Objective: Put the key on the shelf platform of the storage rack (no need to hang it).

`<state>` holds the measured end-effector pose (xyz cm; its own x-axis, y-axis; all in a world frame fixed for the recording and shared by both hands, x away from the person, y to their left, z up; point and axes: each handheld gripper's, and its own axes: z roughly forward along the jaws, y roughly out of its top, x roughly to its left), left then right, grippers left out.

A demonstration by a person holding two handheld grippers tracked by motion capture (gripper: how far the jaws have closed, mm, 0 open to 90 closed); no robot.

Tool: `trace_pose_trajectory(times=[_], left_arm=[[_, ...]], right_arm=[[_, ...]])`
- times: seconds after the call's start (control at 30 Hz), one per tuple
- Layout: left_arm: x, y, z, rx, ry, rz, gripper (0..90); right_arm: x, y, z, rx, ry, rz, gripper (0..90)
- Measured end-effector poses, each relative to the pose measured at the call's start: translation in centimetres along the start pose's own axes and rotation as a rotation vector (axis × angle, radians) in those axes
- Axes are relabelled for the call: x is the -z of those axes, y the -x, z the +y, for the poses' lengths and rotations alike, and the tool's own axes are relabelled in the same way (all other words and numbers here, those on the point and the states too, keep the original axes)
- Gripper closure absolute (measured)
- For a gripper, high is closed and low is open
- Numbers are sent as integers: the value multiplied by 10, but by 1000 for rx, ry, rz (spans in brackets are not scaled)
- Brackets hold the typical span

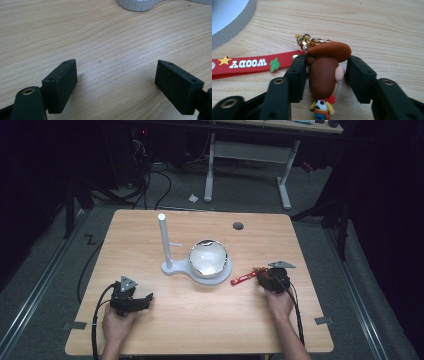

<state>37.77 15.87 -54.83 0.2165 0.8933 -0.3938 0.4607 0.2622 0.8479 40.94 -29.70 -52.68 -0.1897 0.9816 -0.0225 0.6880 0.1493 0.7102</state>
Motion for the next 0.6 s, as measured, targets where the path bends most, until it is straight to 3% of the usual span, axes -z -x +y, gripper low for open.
trace_pose_trajectory(times=[0.4, 0.6], left_arm=[[0, 0, 0, 1, 1, 3, 186], [0, 0, 0, 2, 2, 4, 188]], right_arm=[[1, 1, -2, 33, 13, 28, 560], [11, -3, 0, 63, 34, 51, 562]])
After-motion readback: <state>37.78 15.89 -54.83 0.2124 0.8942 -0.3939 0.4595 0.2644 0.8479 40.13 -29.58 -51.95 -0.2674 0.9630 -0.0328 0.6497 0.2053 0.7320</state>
